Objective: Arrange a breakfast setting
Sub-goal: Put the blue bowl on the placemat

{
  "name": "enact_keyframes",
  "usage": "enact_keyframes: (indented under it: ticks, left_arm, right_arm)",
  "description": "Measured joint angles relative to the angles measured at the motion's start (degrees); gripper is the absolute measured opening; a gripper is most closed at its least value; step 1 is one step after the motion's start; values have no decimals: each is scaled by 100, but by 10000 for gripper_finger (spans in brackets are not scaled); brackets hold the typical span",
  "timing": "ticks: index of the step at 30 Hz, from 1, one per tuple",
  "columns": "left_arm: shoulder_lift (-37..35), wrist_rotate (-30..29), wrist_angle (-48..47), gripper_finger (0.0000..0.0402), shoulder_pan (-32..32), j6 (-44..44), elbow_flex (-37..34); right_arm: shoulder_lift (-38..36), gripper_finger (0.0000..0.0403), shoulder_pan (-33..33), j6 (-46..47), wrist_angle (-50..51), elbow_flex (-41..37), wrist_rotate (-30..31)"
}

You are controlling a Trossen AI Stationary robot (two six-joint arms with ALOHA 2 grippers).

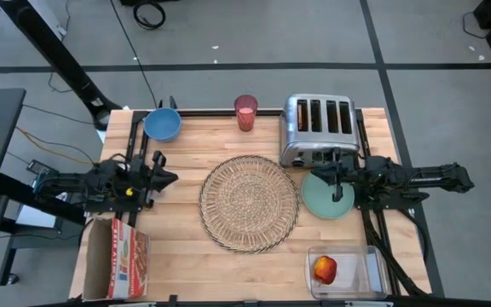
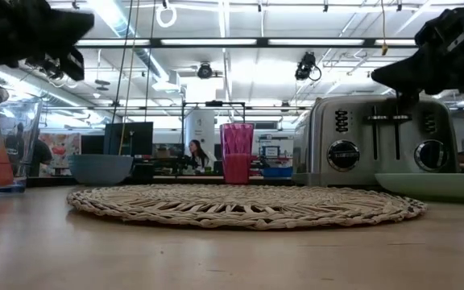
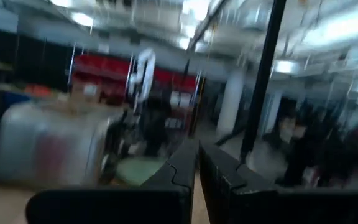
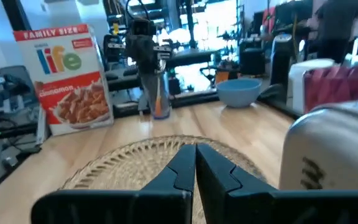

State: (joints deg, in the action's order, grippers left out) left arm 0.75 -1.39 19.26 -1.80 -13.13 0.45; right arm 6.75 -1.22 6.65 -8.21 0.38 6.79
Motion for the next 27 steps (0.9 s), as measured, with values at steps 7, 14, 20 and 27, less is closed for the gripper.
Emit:
enact_keyframes:
  ticks: [7, 14, 20, 27]
  left_arm:
    - [461, -671, -162, 27, 8, 121, 945]
    - [2219, -2848, -2280, 27, 15, -62, 3210]
    - [3668, -4082, -4615, 27, 637, -858, 4825]
    - [4970, -2520, -5969, 27, 2541, -1726, 5614]
  right_arm:
    - [-3, 23, 1, -213, -661, 6, 506]
    - [-1, 23, -3, -712, -878, 2, 581]
    - [-2, 23, -5, -87, -2150, 0, 569]
    - [-1, 23, -10, 1234, -3161, 22, 1403]
